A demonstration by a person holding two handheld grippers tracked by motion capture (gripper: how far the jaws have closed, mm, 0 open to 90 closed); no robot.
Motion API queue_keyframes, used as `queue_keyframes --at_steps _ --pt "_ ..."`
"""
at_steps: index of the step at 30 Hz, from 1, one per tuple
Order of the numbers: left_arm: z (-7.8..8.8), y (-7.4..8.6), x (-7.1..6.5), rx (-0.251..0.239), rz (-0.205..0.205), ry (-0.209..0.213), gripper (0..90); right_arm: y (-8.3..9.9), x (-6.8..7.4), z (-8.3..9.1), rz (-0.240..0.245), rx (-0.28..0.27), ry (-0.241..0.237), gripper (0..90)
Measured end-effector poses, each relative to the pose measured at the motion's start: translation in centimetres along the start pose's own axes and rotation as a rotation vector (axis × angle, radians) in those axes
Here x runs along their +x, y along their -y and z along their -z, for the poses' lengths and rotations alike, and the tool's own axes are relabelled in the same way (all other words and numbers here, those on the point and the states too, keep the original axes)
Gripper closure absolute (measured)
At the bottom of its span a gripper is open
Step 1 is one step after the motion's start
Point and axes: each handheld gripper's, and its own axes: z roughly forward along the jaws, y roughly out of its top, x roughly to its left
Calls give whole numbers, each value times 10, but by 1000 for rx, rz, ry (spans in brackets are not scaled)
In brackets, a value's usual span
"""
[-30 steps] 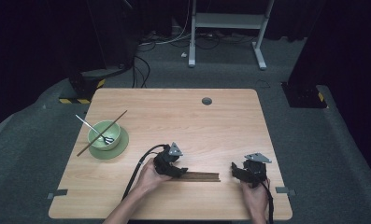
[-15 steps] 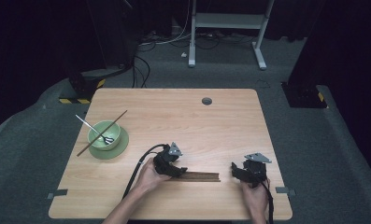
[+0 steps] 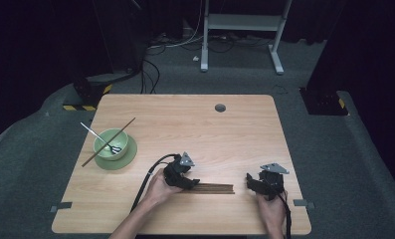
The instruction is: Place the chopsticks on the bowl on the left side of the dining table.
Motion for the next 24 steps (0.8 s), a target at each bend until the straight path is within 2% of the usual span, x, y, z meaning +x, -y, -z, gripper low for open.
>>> queue_keyframes --at_steps 10,19,21,22,24 --pt "0 1 -1 5 2 9 358 0 0 0 0 0 0 232" --pt "-1 0 2 10 4 2 367 0 0 0 1 0 0 232" --pt "-3 0 2 2 15 -3 370 0 0 0 1 0 0 232" --pt "-4 0 3 15 2 -7 372 0 0 0 0 0 0 232" --pt "-6 0 2 0 3 -12 377 0 0 0 0 0 0 232"
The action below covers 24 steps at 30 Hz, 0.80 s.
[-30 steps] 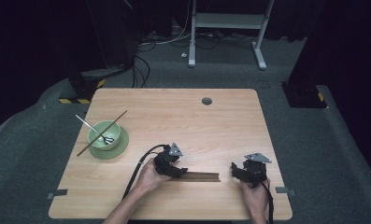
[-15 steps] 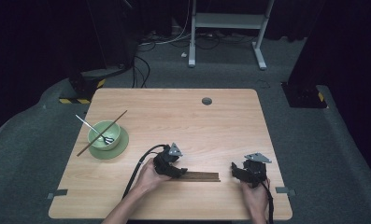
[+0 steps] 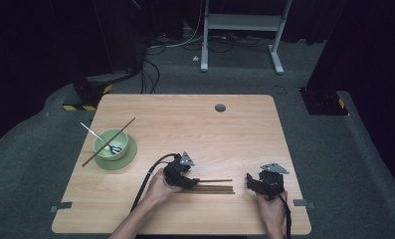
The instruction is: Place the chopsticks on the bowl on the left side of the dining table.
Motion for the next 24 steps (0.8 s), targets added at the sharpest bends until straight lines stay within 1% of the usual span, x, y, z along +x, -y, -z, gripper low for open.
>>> queue_keyframes --at_steps 3,5,8,10,11,13,14,15,17,19,20,21,22,24 --pt "-1 -1 0 5 -11 -1 382 0 0 0 0 0 0 232" --pt "-2 -1 0 -9 -3 -4 388 0 0 0 0 0 0 232" --pt "-3 -1 1 -8 -27 -9 414 0 0 0 0 0 0 232" --pt "-3 -2 1 -2 -34 -5 433 0 0 0 0 0 0 232" --pt "-4 -3 1 0 -29 -6 438 0 0 0 0 0 0 232" --pt "-6 -6 -1 7 -47 -16 457 0 0 0 0 0 0 232" --pt "-6 -7 -1 18 -67 -17 465 0 0 0 0 0 0 232" --pt "-7 -7 -2 17 -74 -16 478 0 0 0 0 0 0 232" --pt "-9 -8 -1 0 -45 -6 503 0 0 0 0 0 0 232" --pt "-8 -9 1 12 -43 1 527 0 0 0 0 0 0 232" --pt "-9 -9 2 4 -39 1 539 0 0 0 0 0 0 232" --pt "-8 -10 3 9 -40 2 553 0 0 0 0 0 0 232" --pt "-8 -11 3 22 -49 0 562 0 0 0 0 0 0 232" --pt "-9 -12 2 30 -70 -12 586 0 0 0 0 0 0 232"
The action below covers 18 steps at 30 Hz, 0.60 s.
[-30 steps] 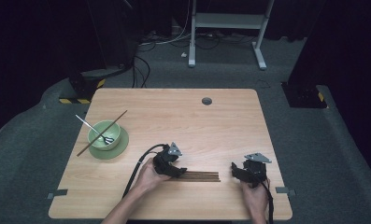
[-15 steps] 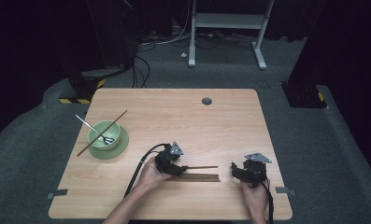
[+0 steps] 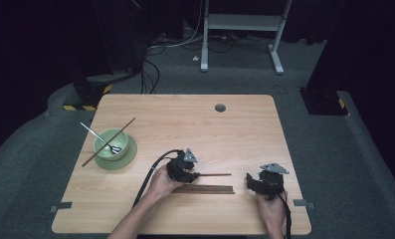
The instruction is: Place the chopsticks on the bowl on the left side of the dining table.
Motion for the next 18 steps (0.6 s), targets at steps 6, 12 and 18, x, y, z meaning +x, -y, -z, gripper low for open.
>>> queue_keyframes --at_steps 6,12,18 --pt "-1 -3 3 12 5 12 636 0 0 0 0 0 0 232" --pt "-1 -3 4 12 8 30 706 0 0 0 0 0 0 232" --pt "-1 -4 6 14 2 33 763 0 0 0 2 0 0 232"
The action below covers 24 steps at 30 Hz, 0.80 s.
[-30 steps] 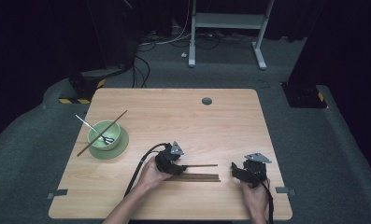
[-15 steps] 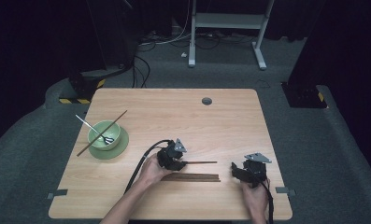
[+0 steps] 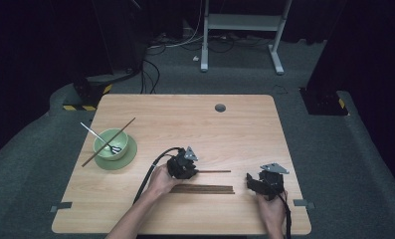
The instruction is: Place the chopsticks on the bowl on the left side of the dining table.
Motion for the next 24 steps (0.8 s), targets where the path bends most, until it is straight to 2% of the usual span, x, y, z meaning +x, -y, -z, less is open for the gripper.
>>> queue_keyframes --at_steps 1,3,4,5,9,11,19,23,24 --pt "-1 -1 0 3 0 -1 766 0 0 0 -2 1 0 232" --pt "-2 -3 1 20 -26 -11 767 0 0 0 -2 1 0 232" --pt "-3 -4 0 17 -20 -13 767 0 0 0 1 0 0 232" --pt "-2 -4 2 31 -43 -13 768 0 0 0 -2 1 0 232" --pt "-3 -4 5 5 -3 3 787 0 0 0 -2 0 0 232" --pt "-2 -5 7 18 -24 3 799 0 0 0 -2 1 0 232" --pt "-5 -5 9 -8 -12 2 829 0 0 0 -2 0 0 232" --pt "-4 -6 12 8 -37 -2 837 0 0 0 -2 1 0 232" --pt "-5 -6 12 -11 -20 -2 837 0 0 0 -2 1 0 232"
